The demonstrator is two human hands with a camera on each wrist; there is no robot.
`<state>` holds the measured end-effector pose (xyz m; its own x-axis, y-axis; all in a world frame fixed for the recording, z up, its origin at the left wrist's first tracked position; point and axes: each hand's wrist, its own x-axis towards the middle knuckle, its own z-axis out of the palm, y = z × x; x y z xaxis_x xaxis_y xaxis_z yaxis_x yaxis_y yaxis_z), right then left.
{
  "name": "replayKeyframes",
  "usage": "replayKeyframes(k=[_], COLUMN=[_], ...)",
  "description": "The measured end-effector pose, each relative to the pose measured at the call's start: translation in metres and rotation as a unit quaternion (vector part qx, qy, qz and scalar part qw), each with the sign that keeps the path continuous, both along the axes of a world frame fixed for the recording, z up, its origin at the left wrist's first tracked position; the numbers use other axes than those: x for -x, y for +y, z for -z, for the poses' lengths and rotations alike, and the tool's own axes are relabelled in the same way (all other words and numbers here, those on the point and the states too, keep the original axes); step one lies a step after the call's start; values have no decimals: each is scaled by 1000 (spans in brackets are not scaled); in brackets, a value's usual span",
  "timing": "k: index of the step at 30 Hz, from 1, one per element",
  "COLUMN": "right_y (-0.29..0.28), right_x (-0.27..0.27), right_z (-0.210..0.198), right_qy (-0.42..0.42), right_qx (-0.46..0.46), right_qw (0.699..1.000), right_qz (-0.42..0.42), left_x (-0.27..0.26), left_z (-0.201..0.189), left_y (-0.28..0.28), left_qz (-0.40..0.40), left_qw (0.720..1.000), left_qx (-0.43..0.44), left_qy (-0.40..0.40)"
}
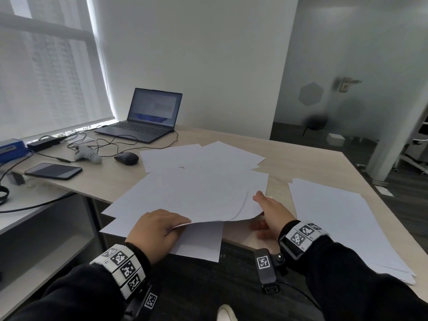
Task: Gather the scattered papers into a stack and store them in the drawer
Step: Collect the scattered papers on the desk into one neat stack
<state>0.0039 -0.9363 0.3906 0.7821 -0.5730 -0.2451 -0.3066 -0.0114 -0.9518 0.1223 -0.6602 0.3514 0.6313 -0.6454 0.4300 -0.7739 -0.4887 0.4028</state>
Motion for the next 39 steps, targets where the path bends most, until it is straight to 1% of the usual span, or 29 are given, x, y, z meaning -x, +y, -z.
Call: replayKeyframes(k=[5, 9, 13, 17, 20, 24, 26, 28, 31, 33, 34, 37, 39], right_y=[-8, -16, -22, -24, -22, -21, -17, -17, -17, -18, -19, -24, -28], right_x=[1, 1, 5, 14, 19, 20, 21, 20, 20, 20, 20, 22, 23], right_z=[10, 19, 21, 15, 14, 19, 17, 19, 21, 22, 22, 23, 24], right_qy=[-32, -45, -36, -27, -22, -41, -56, -50, -31, -25, -26, -32, -37], right_qx=[-25, 56, 78, 92, 78, 14, -10, -10, 24, 43, 46, 52, 54], right_qw=[998, 996, 995, 995, 997, 999, 998, 999, 999, 999, 998, 998, 998], right_qz=[39, 59, 46, 8, 12, 25, 8, -7, -18, -18, -17, -6, 3], left_x=[2, 5, 9, 15, 18, 22, 23, 25, 28, 28, 28, 23, 17], left_z=[2, 8, 9, 10, 9, 8, 7, 6, 6, 6, 3, -5, -7], left_y=[6, 4, -6, -19, -28, -35, -37, -38, -36, -34, -33, -28, -24], left_qz=[28, 42, 49, 90, 110, 136, 156, 174, 182, 163, 140, 47, -27], left_qw=[999, 999, 999, 995, 993, 990, 987, 984, 982, 985, 987, 986, 982], left_qx=[17, 3, -10, -26, -30, -26, -24, -27, -49, -59, -77, -158, -187], left_qy=[-7, -14, -15, -34, -21, -17, -15, -9, 2, -10, -16, 2, 27])
